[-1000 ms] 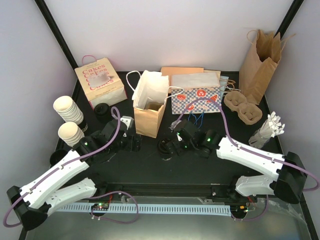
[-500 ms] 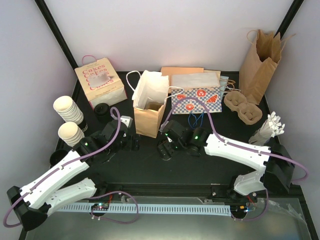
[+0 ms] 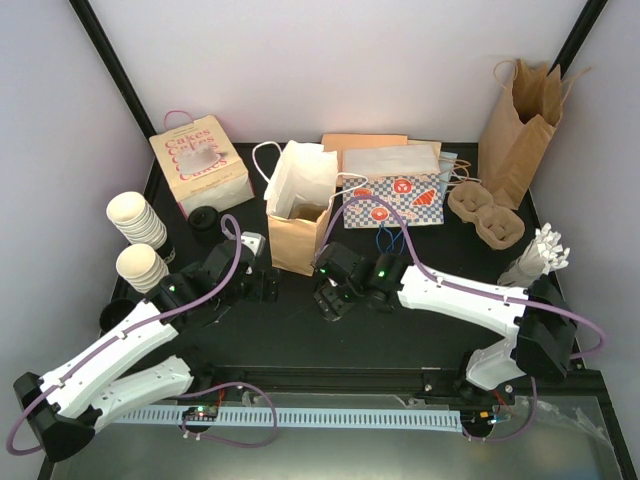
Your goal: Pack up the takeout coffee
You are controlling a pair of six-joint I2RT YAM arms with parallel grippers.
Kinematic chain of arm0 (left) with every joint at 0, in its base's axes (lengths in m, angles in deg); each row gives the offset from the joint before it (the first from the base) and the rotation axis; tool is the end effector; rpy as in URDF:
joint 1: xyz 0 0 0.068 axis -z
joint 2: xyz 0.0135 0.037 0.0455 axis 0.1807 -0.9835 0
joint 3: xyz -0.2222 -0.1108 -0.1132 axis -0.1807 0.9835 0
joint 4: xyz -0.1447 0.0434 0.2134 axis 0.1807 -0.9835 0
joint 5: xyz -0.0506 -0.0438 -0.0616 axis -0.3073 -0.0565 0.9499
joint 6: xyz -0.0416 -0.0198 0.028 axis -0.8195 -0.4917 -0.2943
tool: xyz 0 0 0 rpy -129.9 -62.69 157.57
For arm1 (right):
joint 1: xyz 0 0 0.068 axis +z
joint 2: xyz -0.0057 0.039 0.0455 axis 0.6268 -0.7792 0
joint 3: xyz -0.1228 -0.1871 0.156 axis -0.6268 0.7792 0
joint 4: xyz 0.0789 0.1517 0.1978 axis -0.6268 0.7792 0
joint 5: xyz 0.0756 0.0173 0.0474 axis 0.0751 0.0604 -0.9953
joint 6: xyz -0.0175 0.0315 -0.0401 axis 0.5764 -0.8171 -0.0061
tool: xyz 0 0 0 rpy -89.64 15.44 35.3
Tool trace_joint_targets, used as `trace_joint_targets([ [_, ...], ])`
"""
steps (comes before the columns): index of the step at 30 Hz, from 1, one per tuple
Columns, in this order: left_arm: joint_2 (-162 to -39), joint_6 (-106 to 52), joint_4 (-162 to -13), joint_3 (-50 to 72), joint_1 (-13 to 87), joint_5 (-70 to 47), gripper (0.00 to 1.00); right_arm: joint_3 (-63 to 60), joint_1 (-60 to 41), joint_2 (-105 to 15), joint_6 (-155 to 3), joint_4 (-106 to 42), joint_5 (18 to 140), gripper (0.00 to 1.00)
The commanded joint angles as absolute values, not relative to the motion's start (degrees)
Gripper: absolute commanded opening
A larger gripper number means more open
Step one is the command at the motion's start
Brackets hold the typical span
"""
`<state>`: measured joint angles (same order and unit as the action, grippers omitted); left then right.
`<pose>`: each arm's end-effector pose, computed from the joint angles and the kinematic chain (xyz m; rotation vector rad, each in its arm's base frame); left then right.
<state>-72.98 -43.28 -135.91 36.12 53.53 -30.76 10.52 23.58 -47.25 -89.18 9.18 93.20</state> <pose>0.1231 -0.1058 0.2863 0.2241 2.3877 -0.3610 0.1395 0.2578 0.2528 -0.9248 2.5058 0.3290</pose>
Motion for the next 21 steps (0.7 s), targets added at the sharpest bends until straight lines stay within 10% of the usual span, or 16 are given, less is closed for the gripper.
trace_joint_targets([
  [1, -72.25, -42.36, -136.28, 35.36, 53.22, -30.82, 0.99, 8.43, 24.27, -48.20, -88.55, 10.73, 95.20, 0.87],
  [21, -72.38, -41.96, -136.51, 34.67, 53.22, -30.59, 0.99, 6.38, 25.25, -50.82, -88.42, 12.75, 98.17, 0.83],
])
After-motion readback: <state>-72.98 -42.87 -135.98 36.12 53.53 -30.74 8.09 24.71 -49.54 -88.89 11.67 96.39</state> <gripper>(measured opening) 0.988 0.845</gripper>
